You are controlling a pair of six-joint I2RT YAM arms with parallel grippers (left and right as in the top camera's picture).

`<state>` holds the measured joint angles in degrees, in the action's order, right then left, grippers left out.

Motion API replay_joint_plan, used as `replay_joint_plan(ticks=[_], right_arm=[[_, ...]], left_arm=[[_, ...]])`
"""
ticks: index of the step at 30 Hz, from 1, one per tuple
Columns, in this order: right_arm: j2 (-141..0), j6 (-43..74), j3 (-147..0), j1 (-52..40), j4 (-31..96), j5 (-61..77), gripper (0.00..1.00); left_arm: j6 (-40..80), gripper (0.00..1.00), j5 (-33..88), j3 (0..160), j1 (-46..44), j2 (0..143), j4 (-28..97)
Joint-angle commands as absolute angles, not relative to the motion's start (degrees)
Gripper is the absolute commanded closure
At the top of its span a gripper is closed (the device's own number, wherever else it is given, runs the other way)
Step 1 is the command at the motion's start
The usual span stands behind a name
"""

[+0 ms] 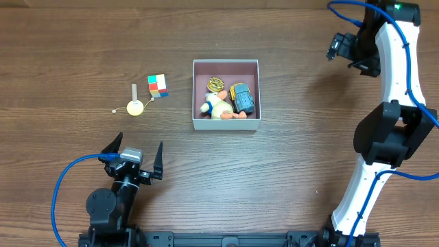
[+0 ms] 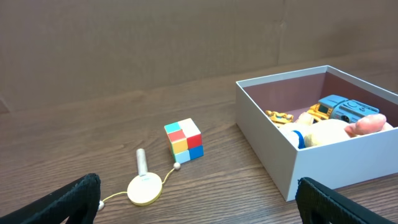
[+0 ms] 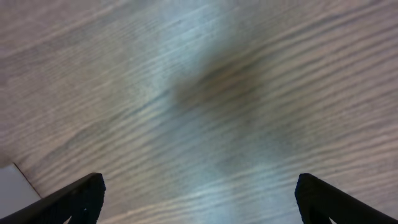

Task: Pack container
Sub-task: 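Raise the left gripper and move it over the Rubik's cube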

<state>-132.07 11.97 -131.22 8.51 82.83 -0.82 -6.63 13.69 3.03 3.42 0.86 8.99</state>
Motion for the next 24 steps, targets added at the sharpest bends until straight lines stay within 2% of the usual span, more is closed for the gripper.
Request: replay_joint_plan(ticks=[1, 3, 8, 10, 13, 18, 21, 24], right_arm=[[-130.3, 12.0, -131.2, 8.6, 81.3, -0.7, 0.0], [-130.3, 12.0, -131.2, 8.6, 81.1, -0.7, 0.0], [-130.3, 12.0, -131.2, 8.6, 81.1, -0.7, 0.0], [-130.3, 11.9, -131.2, 8.6, 81.1, -0.7, 0.0], [-130.3, 12.0, -131.2, 8.6, 81.1, -0.7, 0.0], [-130.3, 12.0, -131.2, 8.6, 81.1, -0.7, 0.0], [-130.3, 12.0, -131.2, 8.6, 81.1, -0.7, 0.0], [-130.3, 12.0, -131.2, 8.6, 81.1, -0.7, 0.0]], left_arm=[[-7.7, 0.0, 13.0, 2.8, 3.7, 0.3, 8.7], [-7.6, 0.0, 14.2, 2.8, 3.7, 0.3, 8.6], [-11.0, 0.0, 31.7, 3.7, 3.7, 0.3, 7.5], [-10.4, 0.0, 34.2, 5.6, 3.7, 0.3, 8.2], [-10.3, 0.0, 32.1, 11.5, 3.7, 0.8, 13.7], [-10.3, 0.0, 22.1, 25.8, 3.7, 7.9, 28.4], [-10.3, 0.0, 23.0, 35.6, 3.7, 15.2, 37.7], [-10.2, 0.0, 26.2, 42.9, 3.7, 20.2, 41.4]])
